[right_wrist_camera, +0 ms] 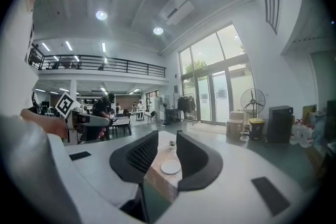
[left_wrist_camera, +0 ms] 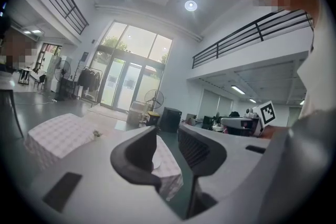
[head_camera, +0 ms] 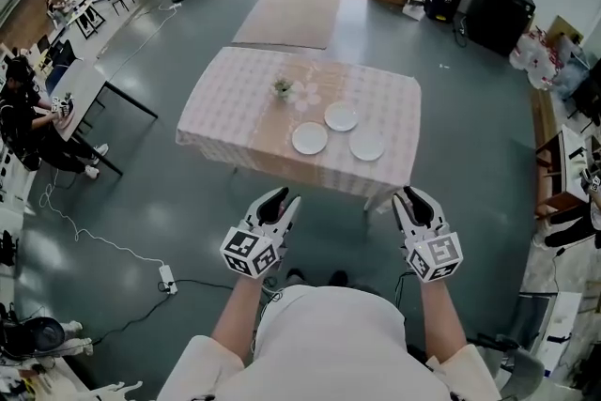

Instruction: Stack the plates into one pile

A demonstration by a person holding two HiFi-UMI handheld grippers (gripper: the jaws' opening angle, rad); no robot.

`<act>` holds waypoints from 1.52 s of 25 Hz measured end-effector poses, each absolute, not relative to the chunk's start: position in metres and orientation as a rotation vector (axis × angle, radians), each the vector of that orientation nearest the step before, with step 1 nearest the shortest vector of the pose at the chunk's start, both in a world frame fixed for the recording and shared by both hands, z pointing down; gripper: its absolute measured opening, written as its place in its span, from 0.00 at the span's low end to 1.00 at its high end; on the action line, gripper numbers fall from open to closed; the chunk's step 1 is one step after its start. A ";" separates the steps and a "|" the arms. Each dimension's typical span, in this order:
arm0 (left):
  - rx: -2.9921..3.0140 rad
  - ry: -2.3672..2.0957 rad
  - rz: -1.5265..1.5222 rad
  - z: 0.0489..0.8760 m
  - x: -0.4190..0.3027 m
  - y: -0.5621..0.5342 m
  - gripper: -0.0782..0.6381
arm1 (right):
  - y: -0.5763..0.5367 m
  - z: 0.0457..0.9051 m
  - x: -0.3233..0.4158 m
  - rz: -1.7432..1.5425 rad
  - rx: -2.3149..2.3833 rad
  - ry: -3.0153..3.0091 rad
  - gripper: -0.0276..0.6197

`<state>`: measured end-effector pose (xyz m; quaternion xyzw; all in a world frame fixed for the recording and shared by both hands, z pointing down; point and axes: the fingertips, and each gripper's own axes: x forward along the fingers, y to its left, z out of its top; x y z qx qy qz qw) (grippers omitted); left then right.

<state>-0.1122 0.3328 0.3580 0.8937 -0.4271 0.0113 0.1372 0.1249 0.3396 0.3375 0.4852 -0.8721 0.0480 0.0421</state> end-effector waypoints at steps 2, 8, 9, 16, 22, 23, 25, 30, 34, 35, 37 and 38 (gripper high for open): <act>2.577 -1.249 0.037 0.360 -0.108 0.333 0.30 | 0.338 0.340 0.129 0.156 1.471 -2.677 0.24; 2.573 -1.245 0.052 0.363 -0.096 0.327 0.30 | 0.327 0.346 0.137 0.171 1.454 -2.692 0.24; 2.571 -1.244 0.054 0.364 -0.094 0.325 0.30 | 0.324 0.348 0.138 0.176 1.453 -2.692 0.24; 2.567 -1.249 0.046 0.365 -0.090 0.291 0.31 | 0.295 0.349 0.141 0.184 1.435 -2.691 0.24; 2.567 -1.229 0.051 0.373 -0.101 0.248 0.31 | 0.256 0.360 0.130 0.185 1.436 -2.673 0.24; 2.575 -1.223 0.053 0.372 -0.102 0.237 0.31 | 0.245 0.360 0.129 0.184 1.442 -2.670 0.24; 2.588 -1.213 0.061 0.371 -0.104 0.211 0.31 | 0.222 0.361 0.127 0.181 1.452 -2.663 0.24; 2.604 -1.183 0.090 0.375 -0.118 0.156 0.31 | 0.177 0.370 0.102 0.208 1.453 -2.639 0.24; 2.616 -1.132 0.092 0.373 -0.121 0.103 0.31 | 0.131 0.369 0.088 0.228 1.461 -2.615 0.24; 2.617 -1.120 0.101 0.374 -0.123 0.091 0.31 | 0.120 0.369 0.084 0.231 1.461 -2.608 0.24; 2.617 -1.097 0.127 0.377 -0.127 0.068 0.31 | 0.100 0.370 0.076 0.241 1.461 -2.593 0.24; 2.616 -1.084 0.139 0.379 -0.129 0.058 0.31 | 0.092 0.371 0.071 0.248 1.465 -2.586 0.24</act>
